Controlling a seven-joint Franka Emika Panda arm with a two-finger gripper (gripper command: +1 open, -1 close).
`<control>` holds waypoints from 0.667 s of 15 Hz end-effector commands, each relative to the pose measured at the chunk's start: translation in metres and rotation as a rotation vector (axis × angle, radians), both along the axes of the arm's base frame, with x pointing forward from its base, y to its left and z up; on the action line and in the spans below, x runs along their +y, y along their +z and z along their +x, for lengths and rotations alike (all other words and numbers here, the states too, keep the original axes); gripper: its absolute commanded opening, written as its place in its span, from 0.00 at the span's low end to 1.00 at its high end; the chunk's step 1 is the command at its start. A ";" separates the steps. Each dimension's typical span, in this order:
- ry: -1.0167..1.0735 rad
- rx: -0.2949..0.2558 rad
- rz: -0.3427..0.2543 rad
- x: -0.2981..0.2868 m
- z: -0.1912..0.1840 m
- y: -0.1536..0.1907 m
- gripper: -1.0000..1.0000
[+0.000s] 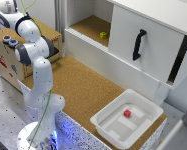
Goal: Toggle the red light switch to turn on the red light
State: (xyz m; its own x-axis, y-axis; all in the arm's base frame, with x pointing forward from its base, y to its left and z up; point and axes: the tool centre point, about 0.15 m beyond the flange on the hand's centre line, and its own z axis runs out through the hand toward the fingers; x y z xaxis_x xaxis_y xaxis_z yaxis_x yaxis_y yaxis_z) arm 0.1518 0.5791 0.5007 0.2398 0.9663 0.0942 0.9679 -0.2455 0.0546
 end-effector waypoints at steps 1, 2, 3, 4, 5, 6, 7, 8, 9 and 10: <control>-0.026 0.038 -0.203 0.050 0.014 0.012 0.00; -0.027 0.042 -0.204 0.050 0.013 0.012 0.00; -0.028 0.046 -0.203 0.050 0.013 0.010 0.00; -0.028 0.050 -0.205 0.050 0.013 0.009 0.00; -0.026 0.058 -0.203 0.051 0.013 0.007 0.00; -0.024 0.063 -0.204 0.051 0.013 0.004 0.00; -0.023 0.066 -0.208 0.053 0.014 0.000 0.00; -0.020 0.072 -0.215 0.054 0.016 -0.004 0.00; -0.021 0.075 -0.223 0.056 0.017 -0.008 0.00; -0.021 0.076 -0.226 0.056 0.018 -0.011 0.00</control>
State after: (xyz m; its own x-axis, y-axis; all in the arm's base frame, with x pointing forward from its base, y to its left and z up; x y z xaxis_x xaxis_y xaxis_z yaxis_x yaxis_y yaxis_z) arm 0.1475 0.5857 0.4909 0.2394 0.9673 0.0839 0.9688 -0.2438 0.0454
